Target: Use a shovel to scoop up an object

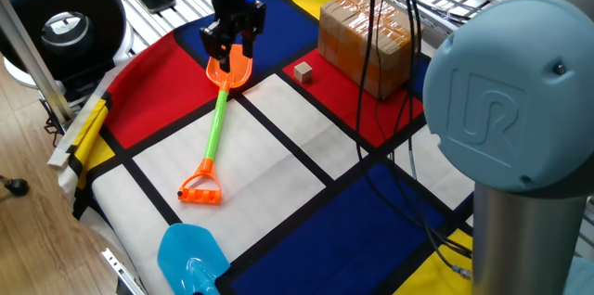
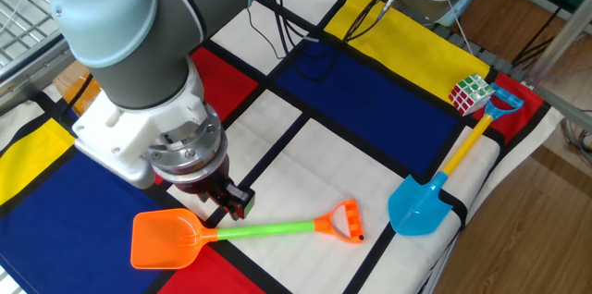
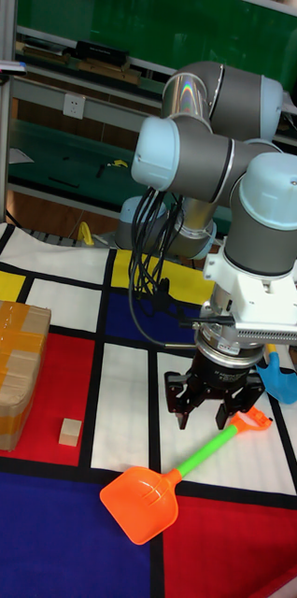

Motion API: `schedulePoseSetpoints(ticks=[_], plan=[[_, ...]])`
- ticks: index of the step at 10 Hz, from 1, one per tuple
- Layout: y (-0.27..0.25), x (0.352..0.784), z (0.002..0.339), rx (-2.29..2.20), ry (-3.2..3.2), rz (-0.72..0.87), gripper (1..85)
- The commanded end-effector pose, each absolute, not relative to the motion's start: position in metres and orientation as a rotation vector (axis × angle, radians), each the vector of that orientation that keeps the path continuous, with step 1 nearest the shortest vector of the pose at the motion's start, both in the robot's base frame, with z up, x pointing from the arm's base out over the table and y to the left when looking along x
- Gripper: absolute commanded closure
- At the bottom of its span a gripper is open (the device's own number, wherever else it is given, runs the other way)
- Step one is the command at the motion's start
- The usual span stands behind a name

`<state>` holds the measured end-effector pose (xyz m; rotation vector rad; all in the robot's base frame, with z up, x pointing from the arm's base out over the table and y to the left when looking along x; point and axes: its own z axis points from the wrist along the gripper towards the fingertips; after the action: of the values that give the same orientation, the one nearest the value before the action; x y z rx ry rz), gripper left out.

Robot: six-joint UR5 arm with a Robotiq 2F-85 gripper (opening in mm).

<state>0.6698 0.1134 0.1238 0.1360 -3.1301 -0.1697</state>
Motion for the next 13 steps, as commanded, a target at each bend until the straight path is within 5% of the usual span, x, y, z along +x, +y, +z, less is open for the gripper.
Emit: schedulePoseSetpoints(ticks=[1,13], plan=[[0.1234,0.6774,0.1263,-0.065,-3.143,-0.236,30.7],[0.1226,0.6759,0.1262,0.128,-3.145,-0.230,32.0]])
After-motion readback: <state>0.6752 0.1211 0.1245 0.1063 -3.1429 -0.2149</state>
